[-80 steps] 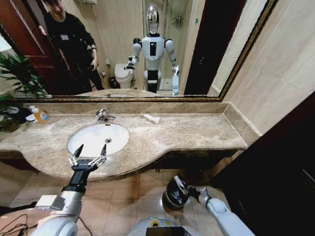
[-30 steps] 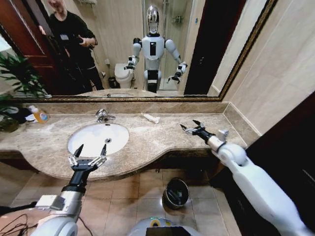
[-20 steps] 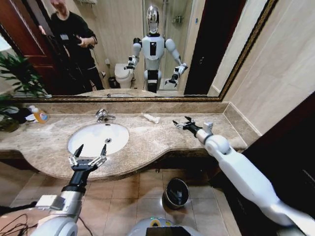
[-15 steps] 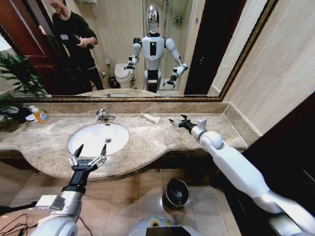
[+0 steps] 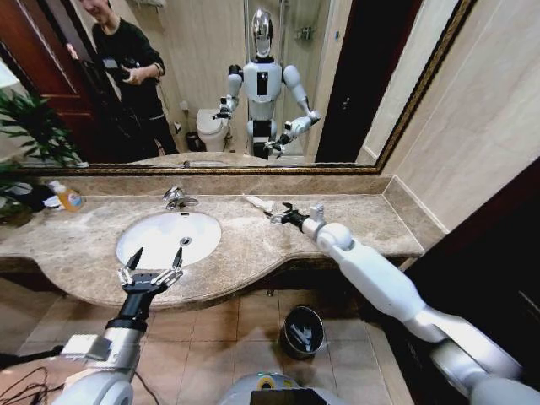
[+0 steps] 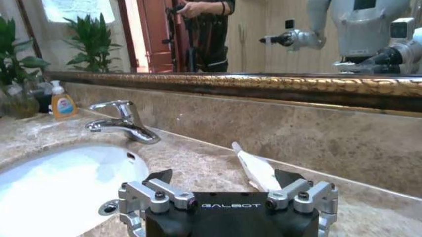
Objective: Pick up the trash from the sink and place it in the trash bin.
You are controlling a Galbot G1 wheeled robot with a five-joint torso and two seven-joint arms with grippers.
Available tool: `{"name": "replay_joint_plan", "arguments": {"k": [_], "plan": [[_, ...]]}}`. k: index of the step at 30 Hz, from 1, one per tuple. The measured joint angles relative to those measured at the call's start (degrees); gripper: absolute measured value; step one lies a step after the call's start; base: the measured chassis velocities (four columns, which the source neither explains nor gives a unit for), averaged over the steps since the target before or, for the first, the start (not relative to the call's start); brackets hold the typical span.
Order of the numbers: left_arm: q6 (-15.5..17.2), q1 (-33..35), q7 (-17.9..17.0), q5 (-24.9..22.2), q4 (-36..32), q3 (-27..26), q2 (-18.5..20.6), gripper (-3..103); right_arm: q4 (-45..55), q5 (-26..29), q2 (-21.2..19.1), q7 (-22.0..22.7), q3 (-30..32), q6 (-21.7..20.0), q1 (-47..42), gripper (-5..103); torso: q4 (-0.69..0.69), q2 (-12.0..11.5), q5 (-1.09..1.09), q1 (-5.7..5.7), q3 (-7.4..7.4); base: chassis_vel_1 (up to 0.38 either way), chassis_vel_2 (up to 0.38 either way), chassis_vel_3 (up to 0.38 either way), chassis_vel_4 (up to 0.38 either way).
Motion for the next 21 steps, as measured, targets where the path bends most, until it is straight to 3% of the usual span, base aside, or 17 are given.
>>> {"name": "replay_joint_plan", "arguments": {"k": [8, 21], "plan": [[0.0, 0.0, 0.0, 0.0, 0.0, 0.0, 0.0, 100, -7.88, -2.25, 3.99, -0.14, -1.66, 1.86, 4.58, 100, 0.01, 0.0, 0.01, 0.0, 0.0, 0.0, 0.0, 0.0, 0.0], [0.0, 0.0, 0.0, 0.0, 0.0, 0.0, 0.0, 100, -15.98, -3.1, 5.64, -1.45, -4.43, 1.84, 11.05, 100, 0.01, 0.0, 0.01, 0.0, 0.0, 0.0, 0.0, 0.0, 0.0]]}}
